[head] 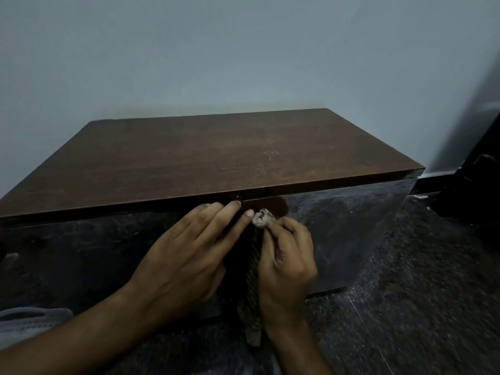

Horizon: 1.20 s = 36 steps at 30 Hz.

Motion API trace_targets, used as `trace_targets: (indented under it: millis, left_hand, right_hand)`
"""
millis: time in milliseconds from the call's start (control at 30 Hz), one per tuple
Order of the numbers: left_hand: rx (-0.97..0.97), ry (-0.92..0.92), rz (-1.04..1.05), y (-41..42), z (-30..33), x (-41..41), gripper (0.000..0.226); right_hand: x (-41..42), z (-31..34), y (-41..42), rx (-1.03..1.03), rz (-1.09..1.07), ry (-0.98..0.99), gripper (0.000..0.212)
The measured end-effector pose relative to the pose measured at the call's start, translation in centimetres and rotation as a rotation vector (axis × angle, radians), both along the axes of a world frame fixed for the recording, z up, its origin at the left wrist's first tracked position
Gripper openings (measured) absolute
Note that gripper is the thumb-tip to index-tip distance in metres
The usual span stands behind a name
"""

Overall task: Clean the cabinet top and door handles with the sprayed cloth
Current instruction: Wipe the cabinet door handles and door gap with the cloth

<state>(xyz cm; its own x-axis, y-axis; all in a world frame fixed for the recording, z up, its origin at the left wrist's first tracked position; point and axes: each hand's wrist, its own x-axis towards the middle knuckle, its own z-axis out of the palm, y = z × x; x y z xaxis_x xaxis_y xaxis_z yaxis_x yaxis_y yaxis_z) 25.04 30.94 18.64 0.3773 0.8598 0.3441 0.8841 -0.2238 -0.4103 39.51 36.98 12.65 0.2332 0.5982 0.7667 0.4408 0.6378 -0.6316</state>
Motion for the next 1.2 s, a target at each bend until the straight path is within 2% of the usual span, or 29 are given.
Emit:
trace_targets:
  millis: [300, 433, 533, 700, 800, 900, 1033, 1133, 1200]
  left_hand:
    - [0.018, 0.008, 0.026, 0.0, -0.9, 0.2, 0.079]
    - [0.056, 0.031, 0.023, 0.1, -1.6, 0.0, 0.073]
    - [0.072, 0.066, 0.025, 0.2, -1.8, -0.3, 0.075]
    - [0.096, 0.094, 0.031, 0.3, -2.1, -0.4, 0.075]
    - [0.099, 0.091, 0.045, 0.2, -2.1, -0.3, 0.075]
    - [0.096, 0.078, 0.047, 0.2, -2.1, -0.1, 0.076]
    - [0.081, 0.062, 0.051, 0.1, -2.0, -0.1, 0.078]
    - [0.069, 0.061, 0.057, 0.1, -1.9, 0.0, 0.079]
    - [0.056, 0.062, 0.058, 0.1, -1.8, 0.0, 0.079]
  right_hand:
    - [0.0, -2.4, -1.4, -0.237, -0.028, 0.174, 0.011]
    - [-0.3, -2.1, -1.3, -0.318, 0.08, 0.208, 0.009]
    - [0.2, -2.5, -1.6, -0.35, 0.139, 0.207, 0.016]
    - [1.8, -0.8, -0.1, -0.497, 0.33, 0.311, 0.014]
    - [2.1, -0.4, 0.3, -0.533, 0.379, 0.367, 0.011]
    - [2.3, -0.7, 0.0, -0.544, 0.399, 0.508, 0.011]
    - [2.6, -0.9, 0.0, -0.563, 0.399, 0.389, 0.012]
    - [2.7, -1.4, -0.4, -0.552, 0.391, 0.195, 0.02]
    - [3.1, -1.4, 0.0, -0.518, 0.398, 0.161, 0.022]
